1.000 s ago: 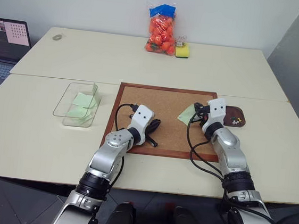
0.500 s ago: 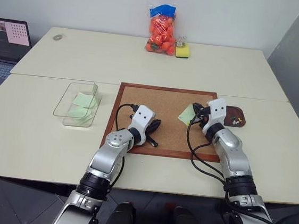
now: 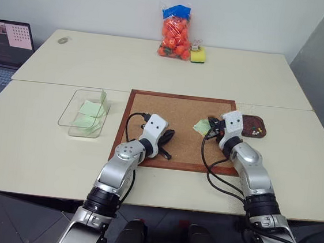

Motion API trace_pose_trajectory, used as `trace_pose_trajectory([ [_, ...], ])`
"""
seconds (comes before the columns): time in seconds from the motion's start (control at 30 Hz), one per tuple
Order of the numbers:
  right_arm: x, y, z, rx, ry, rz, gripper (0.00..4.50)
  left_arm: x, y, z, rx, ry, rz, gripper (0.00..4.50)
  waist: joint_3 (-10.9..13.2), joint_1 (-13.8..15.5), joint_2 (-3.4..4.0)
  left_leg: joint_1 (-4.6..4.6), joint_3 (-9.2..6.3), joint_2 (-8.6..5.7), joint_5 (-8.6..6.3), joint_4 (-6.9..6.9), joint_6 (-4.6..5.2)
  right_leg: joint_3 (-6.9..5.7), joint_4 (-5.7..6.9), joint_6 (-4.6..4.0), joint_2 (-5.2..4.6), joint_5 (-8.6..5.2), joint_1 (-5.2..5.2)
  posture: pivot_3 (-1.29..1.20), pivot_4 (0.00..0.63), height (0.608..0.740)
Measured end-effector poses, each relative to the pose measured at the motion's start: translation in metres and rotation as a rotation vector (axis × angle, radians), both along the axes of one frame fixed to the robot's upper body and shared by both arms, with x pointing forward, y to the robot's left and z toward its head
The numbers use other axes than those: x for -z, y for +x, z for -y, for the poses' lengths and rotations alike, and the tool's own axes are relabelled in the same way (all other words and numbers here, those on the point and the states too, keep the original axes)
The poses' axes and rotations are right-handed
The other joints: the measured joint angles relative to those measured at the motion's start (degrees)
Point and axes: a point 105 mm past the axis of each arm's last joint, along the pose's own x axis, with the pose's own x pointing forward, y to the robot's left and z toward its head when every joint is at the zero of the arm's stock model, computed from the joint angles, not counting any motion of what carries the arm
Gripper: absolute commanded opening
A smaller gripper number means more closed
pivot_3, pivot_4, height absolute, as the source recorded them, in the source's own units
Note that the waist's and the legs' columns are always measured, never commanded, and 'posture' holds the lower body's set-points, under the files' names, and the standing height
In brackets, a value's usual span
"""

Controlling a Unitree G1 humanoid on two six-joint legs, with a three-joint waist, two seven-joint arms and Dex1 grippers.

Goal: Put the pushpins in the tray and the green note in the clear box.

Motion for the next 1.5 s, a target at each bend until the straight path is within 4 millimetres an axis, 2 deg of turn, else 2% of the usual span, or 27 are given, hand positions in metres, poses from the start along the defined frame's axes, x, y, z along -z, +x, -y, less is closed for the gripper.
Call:
trace_pose_trajectory([
  [0.2, -0.022, 0.007, 0.011, 0.073, 0.026, 0.089, 0.01, 0.000, 0.000, 0.000, 0.000, 0.000, 0.000, 0.00, 0.0, 0.1, 0.00, 0.00, 0.00, 0.00, 0.00, 0.00, 0.00, 0.01, 0.00, -0.01, 0.00, 0.00, 0.00, 0.00, 0.150, 0.740],
  [0.63, -0.025, 0.008, 0.018, 0.124, 0.022, 0.107, 0.01, 0.000, 0.000, 0.001, 0.000, 0.001, 0.001, 0.00, 0.0, 0.1, 0.00, 0.00, 0.01, 0.00, 0.00, 0.00, 0.00, 0.01, 0.00, -0.08, -0.01, 0.05, 0.00, 0.00, 0.150, 0.740],
  [0.73, -0.022, 0.009, 0.037, 0.212, -0.001, 0.106, 0.01, 0.000, 0.000, 0.002, 0.004, 0.001, 0.000, 0.00, 0.0, 0.2, 0.00, -0.01, 0.00, -0.01, 0.00, 0.00, 0.00, 0.00, -0.01, -0.09, -0.01, 0.05, 0.01, 0.00, 0.150, 0.740],
  [0.87, -0.002, 0.001, 0.076, 0.368, -0.013, 0.038, 0.01, 0.000, 0.000, 0.002, 0.004, 0.002, 0.001, 0.00, 0.0, 0.3, 0.00, 0.00, 0.05, 0.00, 0.00, -0.01, 0.00, 0.04, -0.01, -0.07, -0.01, 0.04, 0.00, 0.00, 0.150, 0.740],
  [0.93, 0.004, -0.002, 0.087, 0.418, 0.000, 0.007, 0.01, 0.000, 0.000, 0.002, 0.005, 0.002, 0.000, 0.00, 0.0, 0.2, 0.02, 0.01, 0.08, 0.01, 0.00, -0.01, 0.00, 0.07, 0.01, -0.03, -0.01, 0.02, -0.01, 0.00, 0.150, 0.740],
  [1.1, 0.005, -0.003, 0.102, 0.495, 0.037, -0.026, 0.01, 0.000, -0.001, 0.003, 0.008, 0.002, -0.001, 0.00, 0.0, 0.2, 0.02, 0.01, 0.08, 0.00, 0.00, 0.00, 0.00, 0.06, 0.00, 0.01, -0.01, -0.01, 0.00, 0.00, 0.150, 0.740],
  [1.27, 0.003, -0.001, 0.103, 0.505, 0.046, -0.034, 0.01, 0.000, -0.001, 0.003, 0.007, 0.003, -0.001, 0.00, 0.0, 0.2, 0.03, 0.01, 0.09, 0.00, 0.00, -0.01, 0.00, 0.06, 0.00, 0.03, -0.01, -0.02, 0.00, 0.00, 0.150, 0.740],
  [1.3, 0.000, 0.001, 0.103, 0.502, 0.049, -0.025, 0.47, 0.000, -0.001, 0.003, 0.008, 0.002, -0.001, 0.00, 0.0, 0.2, 0.03, 0.01, 0.08, 0.00, 0.00, 0.00, 0.00, 0.05, 0.00, 0.03, -0.01, -0.02, 0.00, 0.00, 0.150, 0.740],
  [1.33, -0.002, 0.002, 0.102, 0.501, 0.052, -0.022, 0.49, 0.000, -0.001, 0.003, 0.009, 0.002, -0.001, 0.00, 0.0, 0.2, 0.03, 0.01, 0.08, 0.00, 0.00, 0.00, 0.00, 0.05, 0.00, 0.03, -0.01, -0.02, 0.00, 0.00, 0.150, 0.740],
  [1.43, 0.000, 0.004, 0.104, 0.507, 0.057, -0.035, 1.24, 0.000, -0.001, 0.003, 0.009, 0.003, -0.001, 0.00, 0.0, 0.2, 0.03, 0.01, 0.09, 0.00, 0.00, 0.00, 0.00, 0.06, 0.00, 0.03, -0.01, -0.02, 0.00, 0.00, 0.150, 0.740],
  [1.5, 0.001, 0.005, 0.106, 0.512, 0.052, -0.042, 1.56, 0.000, -0.001, 0.003, 0.008, 0.003, 0.000, 0.00, 0.0, 0.2, 0.03, 0.01, 0.08, 0.00, 0.00, -0.01, 0.00, 0.05, 0.00, 0.02, -0.01, -0.01, 0.00, 0.00, 0.150, 0.740],
])
